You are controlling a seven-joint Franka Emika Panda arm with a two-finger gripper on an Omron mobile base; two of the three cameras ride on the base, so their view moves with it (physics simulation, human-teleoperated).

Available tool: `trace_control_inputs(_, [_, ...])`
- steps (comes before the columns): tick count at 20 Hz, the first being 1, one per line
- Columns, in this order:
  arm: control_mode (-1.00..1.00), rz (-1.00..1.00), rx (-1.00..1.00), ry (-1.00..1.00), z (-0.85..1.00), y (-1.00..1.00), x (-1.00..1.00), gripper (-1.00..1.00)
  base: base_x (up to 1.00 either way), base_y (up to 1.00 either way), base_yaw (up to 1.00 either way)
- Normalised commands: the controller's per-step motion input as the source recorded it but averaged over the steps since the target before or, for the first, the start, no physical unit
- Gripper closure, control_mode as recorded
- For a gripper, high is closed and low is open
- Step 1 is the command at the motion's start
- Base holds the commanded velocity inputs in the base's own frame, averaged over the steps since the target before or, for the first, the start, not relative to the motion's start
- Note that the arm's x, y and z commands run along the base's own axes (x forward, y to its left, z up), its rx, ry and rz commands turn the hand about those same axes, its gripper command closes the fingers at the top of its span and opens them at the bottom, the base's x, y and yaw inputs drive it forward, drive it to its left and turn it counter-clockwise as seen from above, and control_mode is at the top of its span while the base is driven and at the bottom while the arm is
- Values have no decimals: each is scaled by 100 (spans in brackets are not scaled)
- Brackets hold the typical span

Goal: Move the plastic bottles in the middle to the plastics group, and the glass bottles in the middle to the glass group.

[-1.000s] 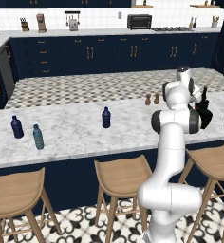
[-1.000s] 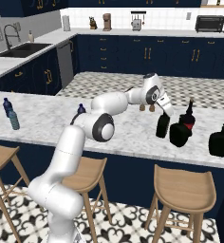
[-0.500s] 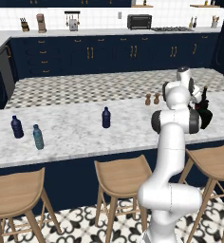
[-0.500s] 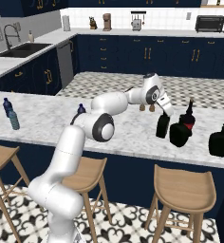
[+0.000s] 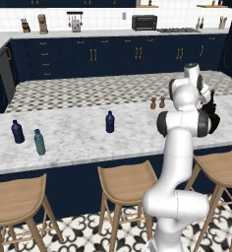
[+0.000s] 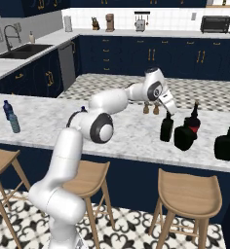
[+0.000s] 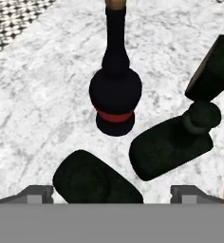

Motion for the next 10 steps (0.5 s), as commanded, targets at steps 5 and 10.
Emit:
trace_control_inputs(5, [-100,0,0,-4,30,29,-71,-100,0,0,0])
trace_control_inputs(10, [-100,1,0,-11,27,40,-98,-100,0,0,0])
